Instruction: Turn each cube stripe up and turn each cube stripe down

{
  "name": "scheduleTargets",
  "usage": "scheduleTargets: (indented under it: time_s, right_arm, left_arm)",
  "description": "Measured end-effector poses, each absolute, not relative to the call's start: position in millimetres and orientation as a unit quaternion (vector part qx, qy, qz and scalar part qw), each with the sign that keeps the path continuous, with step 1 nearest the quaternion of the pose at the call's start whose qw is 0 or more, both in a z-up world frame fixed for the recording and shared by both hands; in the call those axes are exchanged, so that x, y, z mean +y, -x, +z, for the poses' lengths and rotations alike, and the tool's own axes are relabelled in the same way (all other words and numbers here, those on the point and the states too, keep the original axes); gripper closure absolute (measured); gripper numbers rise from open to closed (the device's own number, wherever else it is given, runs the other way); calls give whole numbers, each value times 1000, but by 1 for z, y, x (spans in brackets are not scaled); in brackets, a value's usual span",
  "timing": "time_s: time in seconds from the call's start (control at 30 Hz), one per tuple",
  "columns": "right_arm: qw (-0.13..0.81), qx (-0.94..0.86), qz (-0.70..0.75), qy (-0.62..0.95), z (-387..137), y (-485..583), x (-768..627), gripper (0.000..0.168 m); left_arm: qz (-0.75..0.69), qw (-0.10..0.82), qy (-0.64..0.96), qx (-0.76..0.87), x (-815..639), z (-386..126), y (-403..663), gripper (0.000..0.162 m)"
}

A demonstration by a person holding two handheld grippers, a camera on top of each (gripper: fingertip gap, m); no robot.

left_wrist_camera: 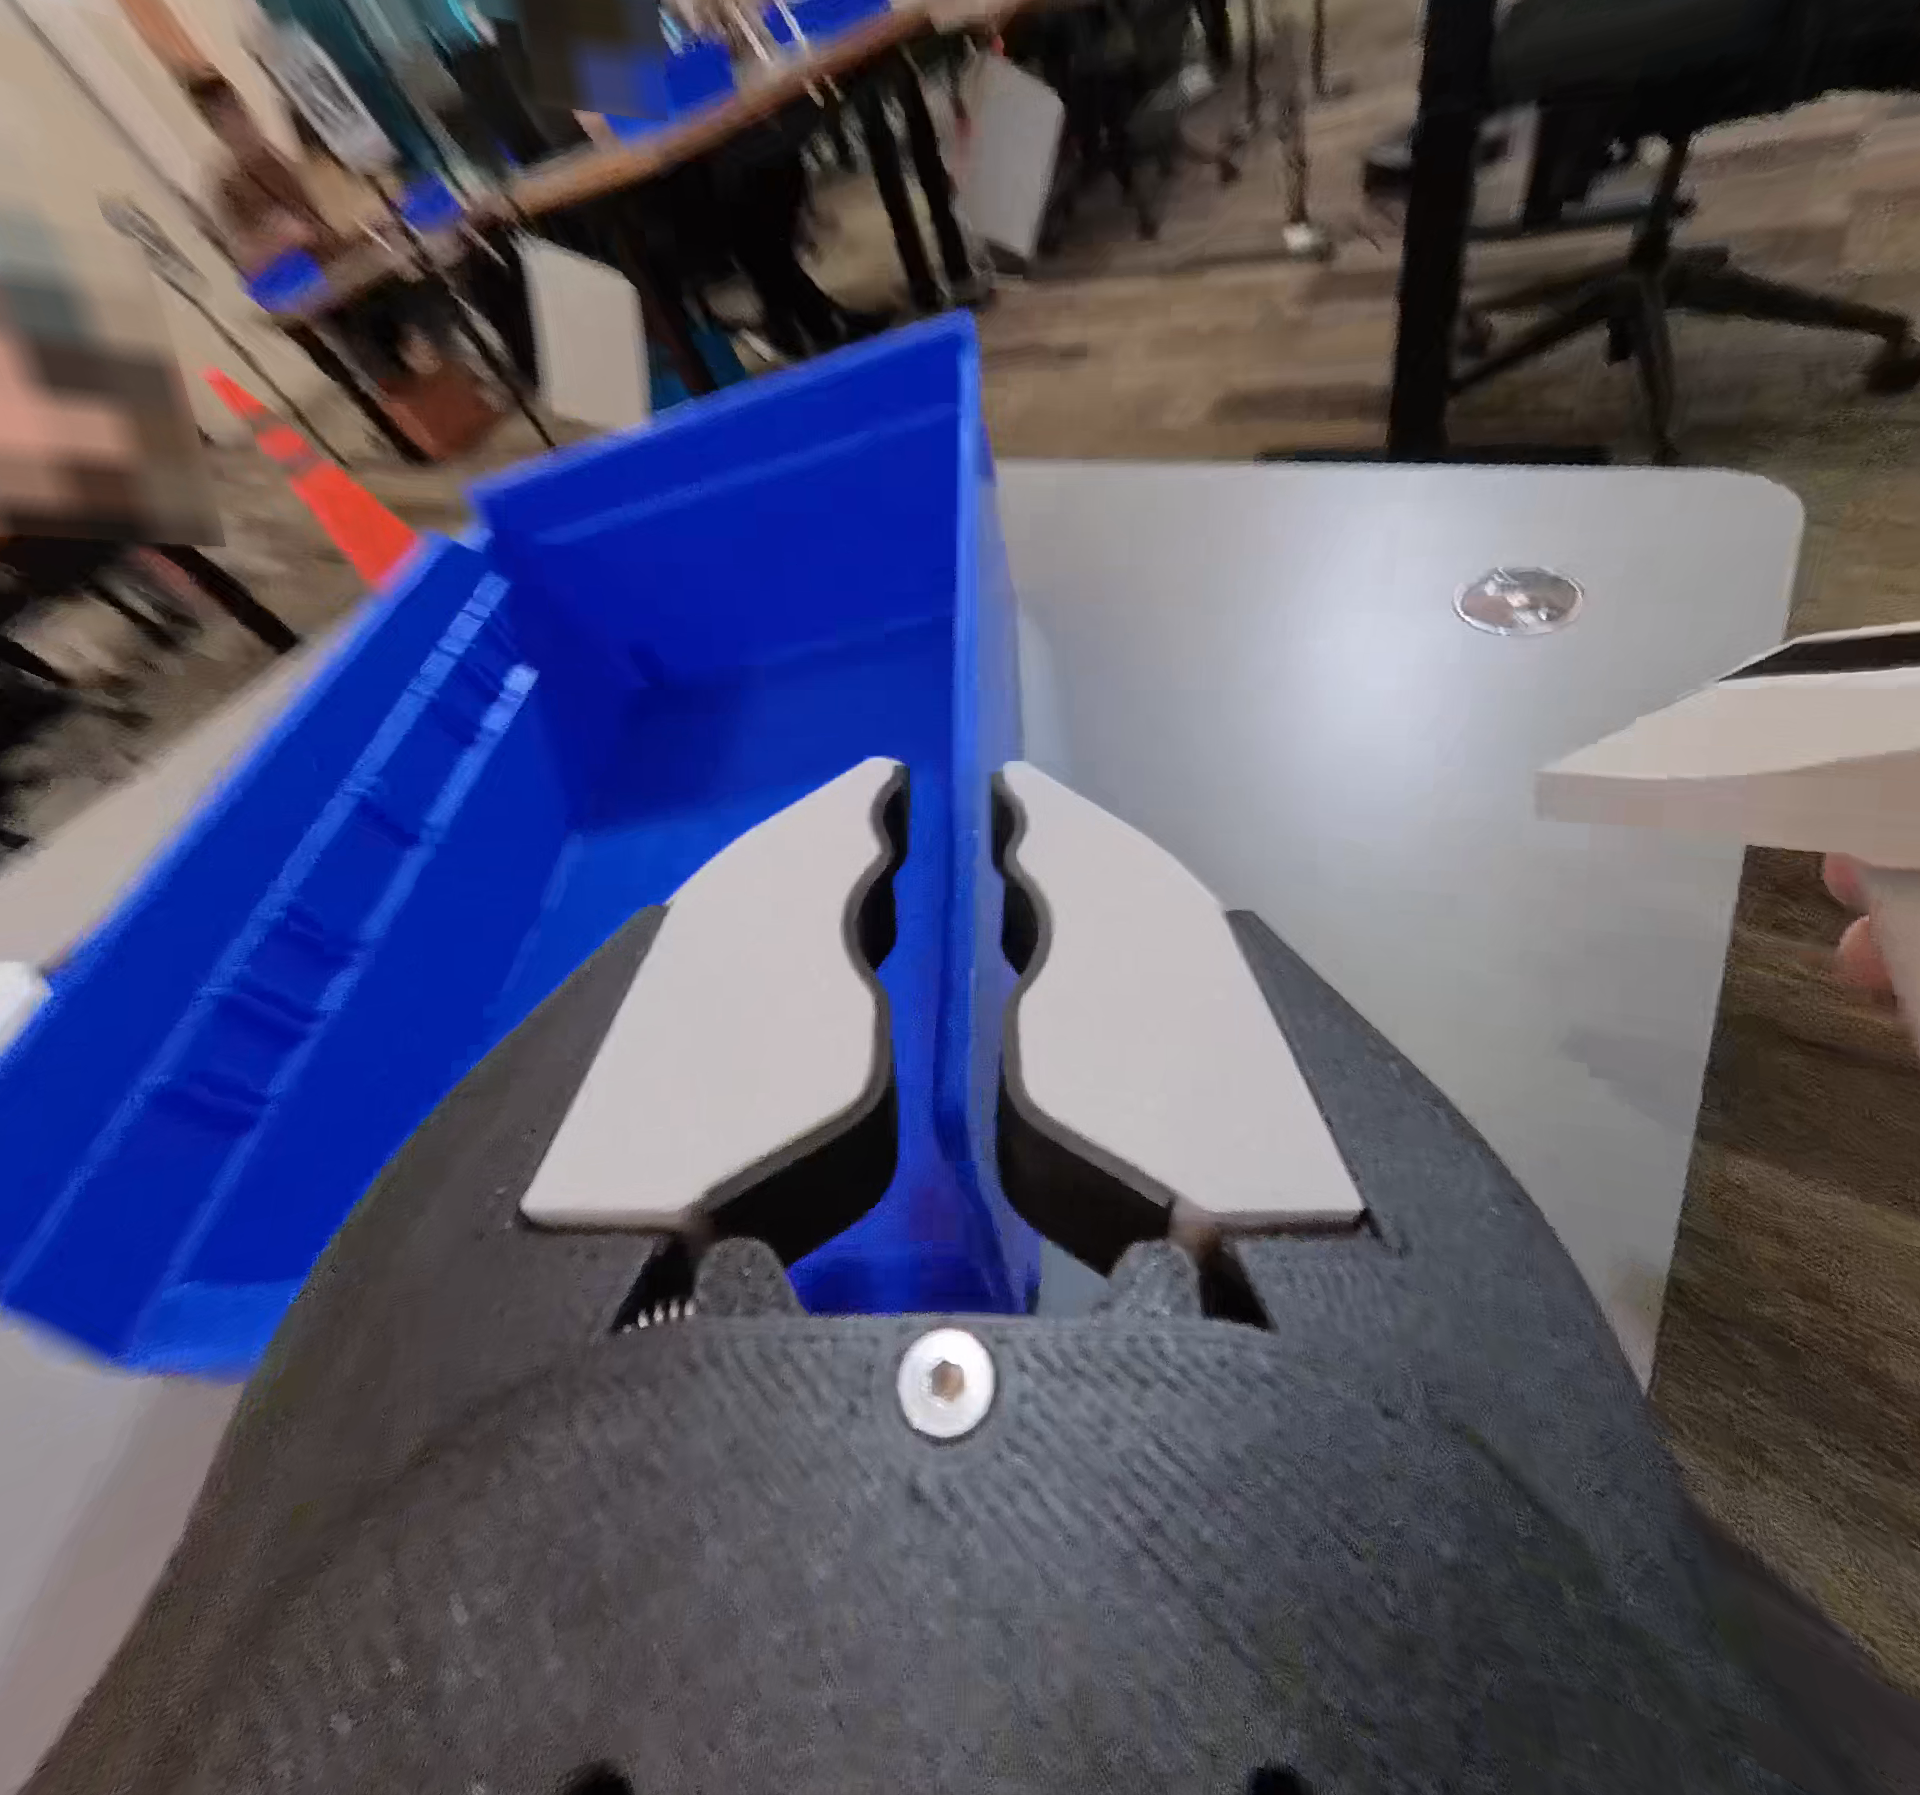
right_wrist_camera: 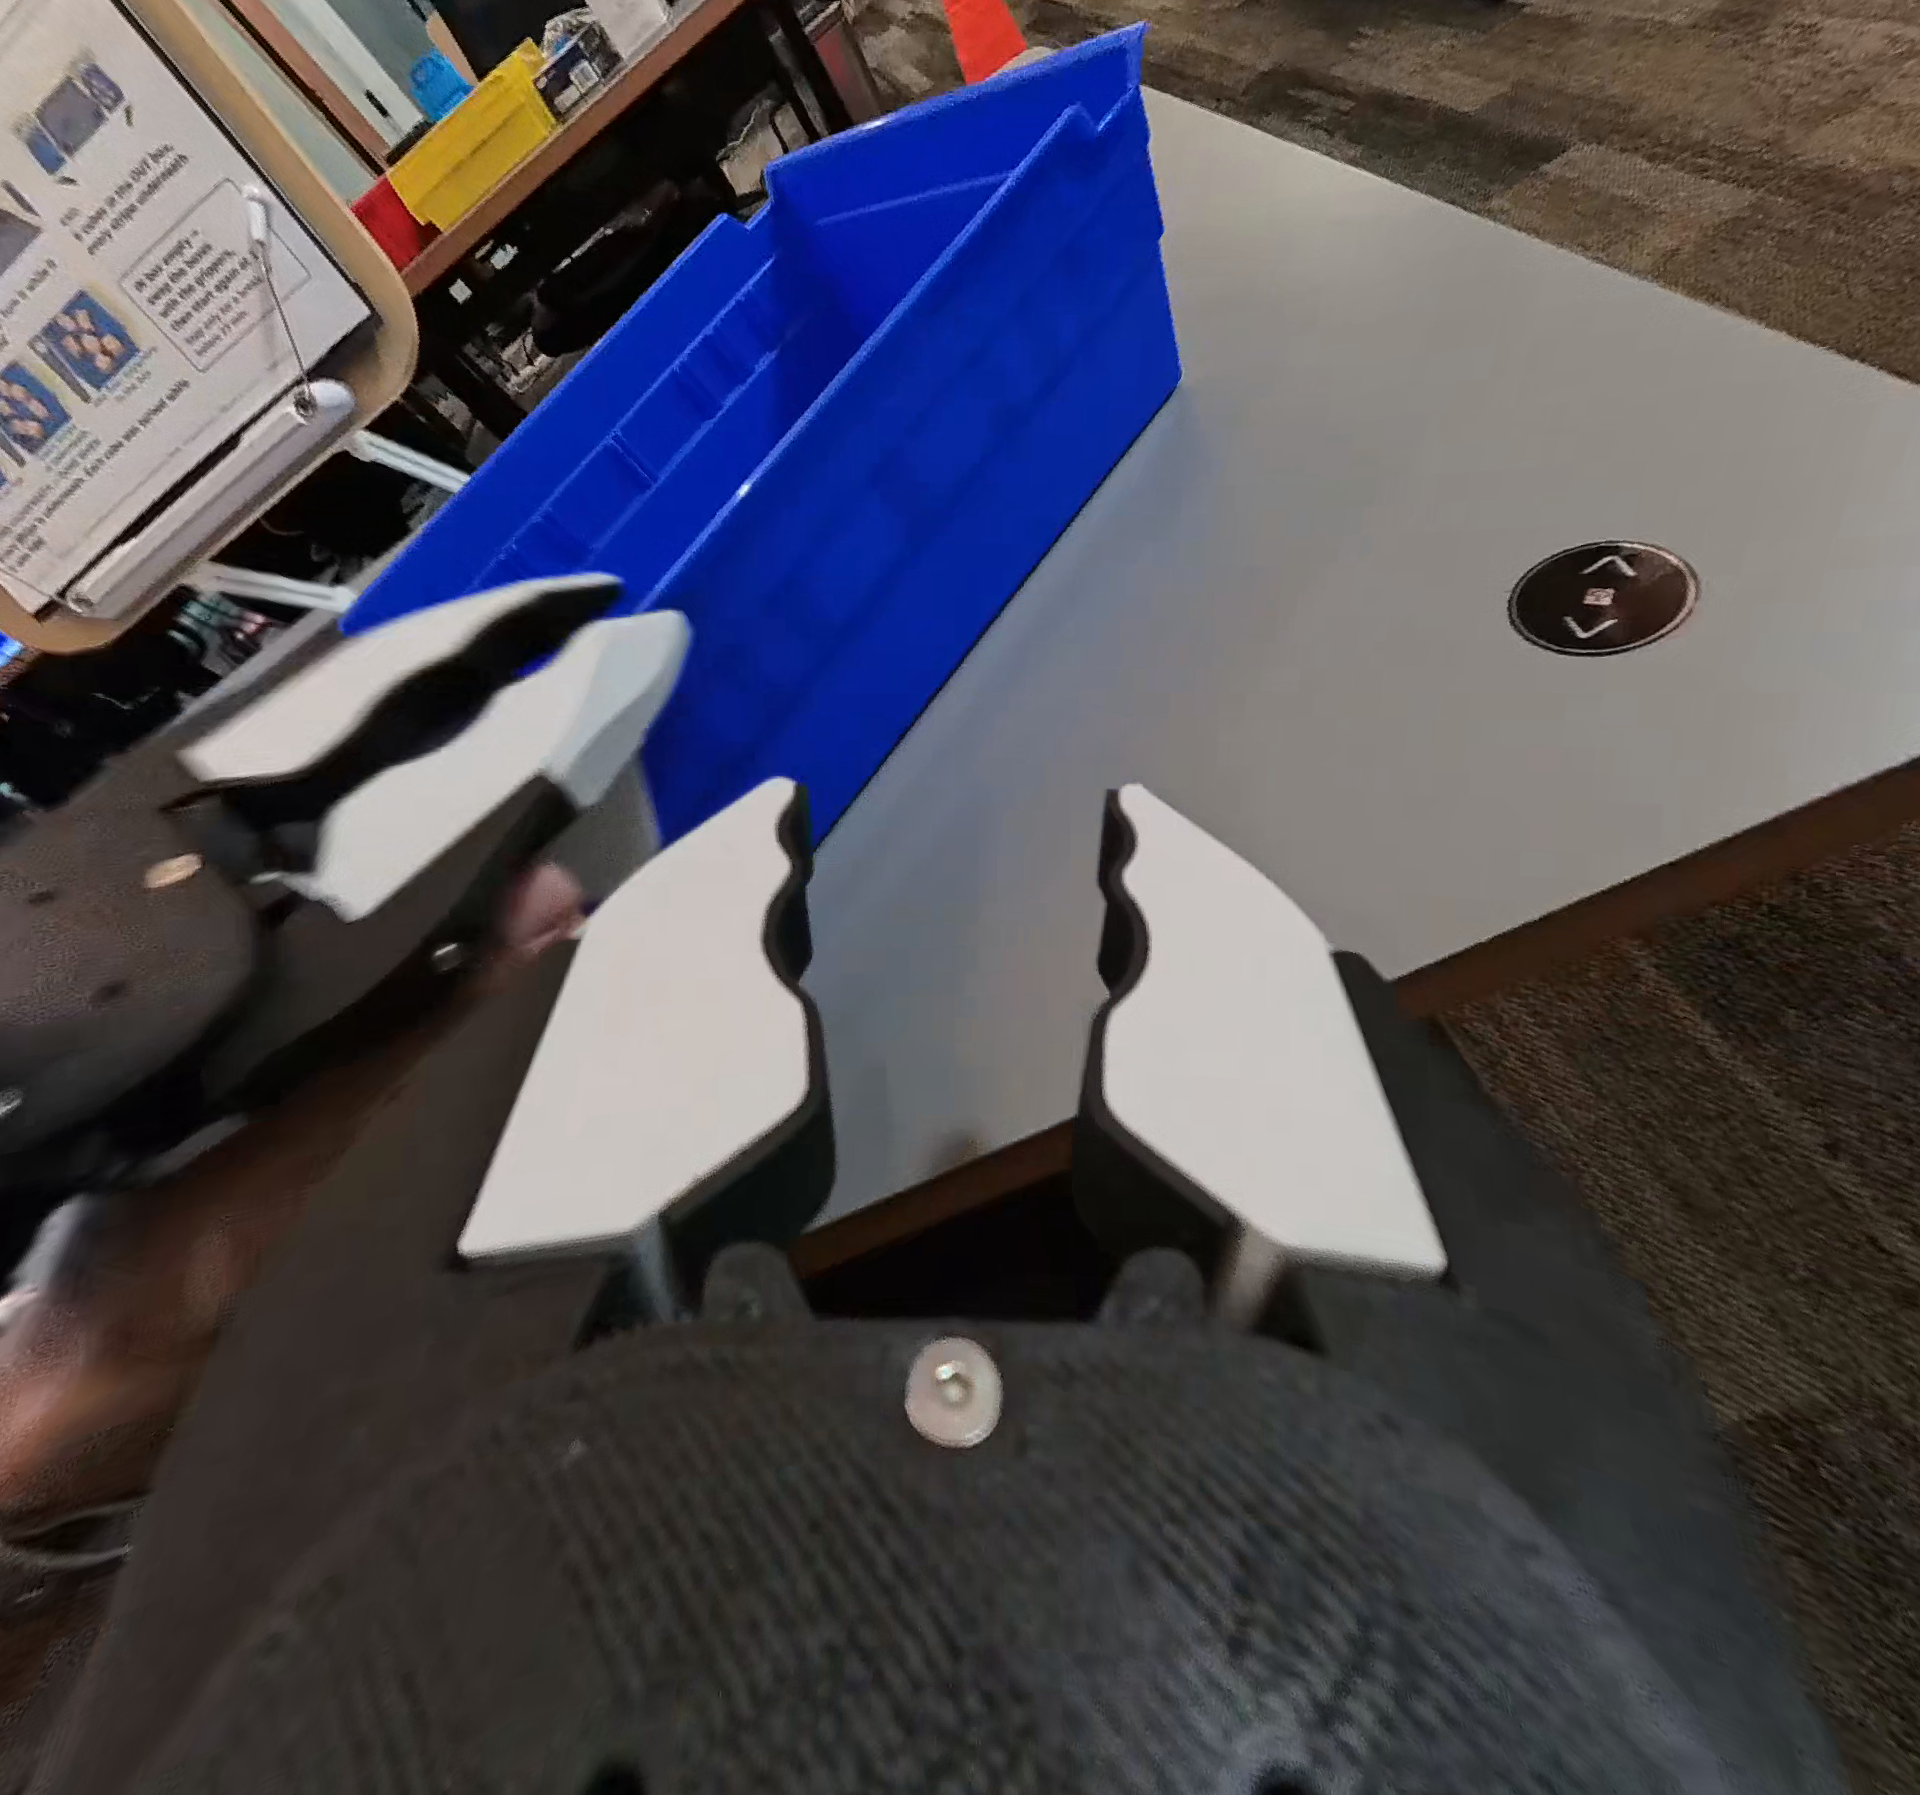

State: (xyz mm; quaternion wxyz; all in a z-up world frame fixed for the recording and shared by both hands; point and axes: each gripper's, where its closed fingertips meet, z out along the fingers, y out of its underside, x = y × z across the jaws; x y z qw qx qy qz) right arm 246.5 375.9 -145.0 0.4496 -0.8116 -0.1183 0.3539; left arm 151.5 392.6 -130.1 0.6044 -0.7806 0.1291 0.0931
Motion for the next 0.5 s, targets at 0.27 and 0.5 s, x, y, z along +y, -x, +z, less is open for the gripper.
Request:
scheduleTargets:
  time_s: [0.27,0.5]
  right_arm:
    - [406,-278,362,792,-157,-175,316,77]
    - [537,-266,257,758,-133,-130,344,94]
  left_arm:
    - [-25,650,758,35,265,-82,-85,126]
    - [10,622,773,-126,193,-120,67,124]
